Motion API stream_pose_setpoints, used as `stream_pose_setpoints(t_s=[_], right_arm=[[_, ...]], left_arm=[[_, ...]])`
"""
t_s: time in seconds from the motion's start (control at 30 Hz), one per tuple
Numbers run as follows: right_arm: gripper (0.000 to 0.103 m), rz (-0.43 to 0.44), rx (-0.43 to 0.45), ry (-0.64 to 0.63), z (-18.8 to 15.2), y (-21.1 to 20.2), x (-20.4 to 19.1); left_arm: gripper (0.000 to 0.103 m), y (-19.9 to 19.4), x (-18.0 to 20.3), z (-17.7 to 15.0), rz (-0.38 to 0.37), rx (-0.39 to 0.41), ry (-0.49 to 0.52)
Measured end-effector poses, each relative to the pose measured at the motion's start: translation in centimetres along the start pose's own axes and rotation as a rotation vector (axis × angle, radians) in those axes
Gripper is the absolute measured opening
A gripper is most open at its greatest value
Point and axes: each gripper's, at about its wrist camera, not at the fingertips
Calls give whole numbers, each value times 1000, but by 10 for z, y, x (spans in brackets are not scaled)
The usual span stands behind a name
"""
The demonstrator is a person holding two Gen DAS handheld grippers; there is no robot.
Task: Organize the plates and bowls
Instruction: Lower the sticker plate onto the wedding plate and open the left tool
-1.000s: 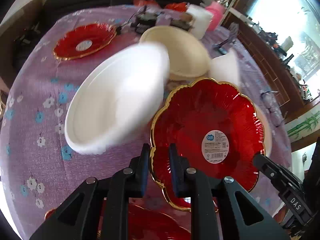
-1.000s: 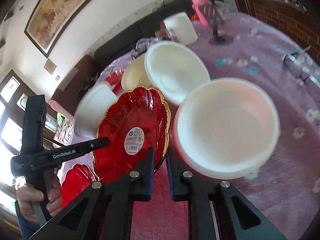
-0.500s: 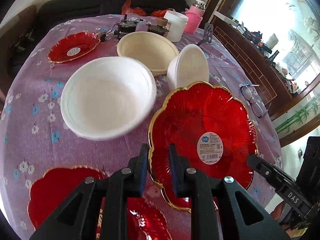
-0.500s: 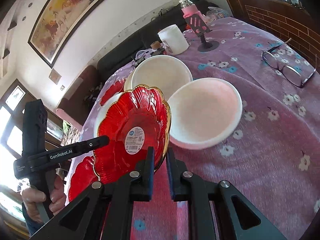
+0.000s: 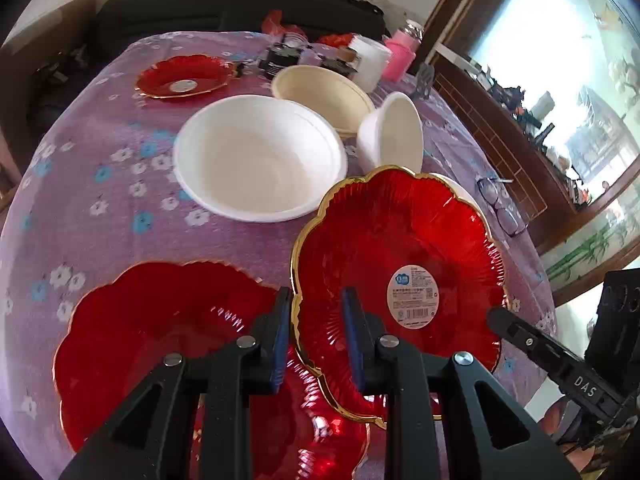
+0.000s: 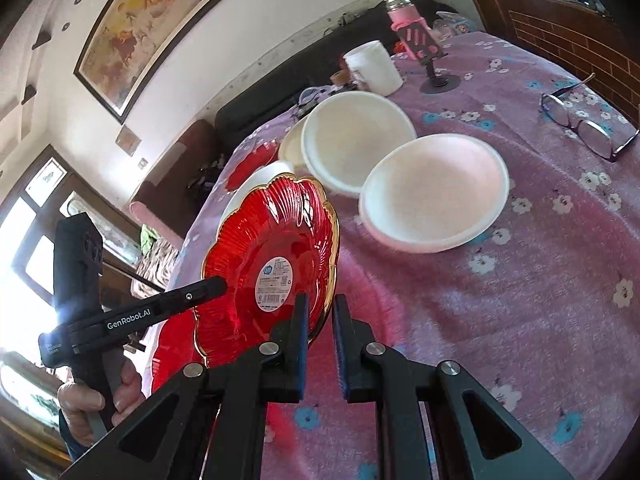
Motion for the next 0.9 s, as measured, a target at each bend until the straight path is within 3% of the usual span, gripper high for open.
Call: stream_pose_setpoints(t_s=[0.37, 0.9], right_arm=[[13, 59, -58, -70, -17, 18, -36], [13, 101, -173, -184, -42, 60, -88]], left_arm=[[23, -44, -32, -35, 29, 86, -39], [23, -78, -96, -87, 65, 117, -156]])
Point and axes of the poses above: each gripper's, at about its wrist camera, not at the fingertips, and y roughly the way its jaws point, x to its right, z to its top, and after that the axes turned 5 degrees about -z, right-handed
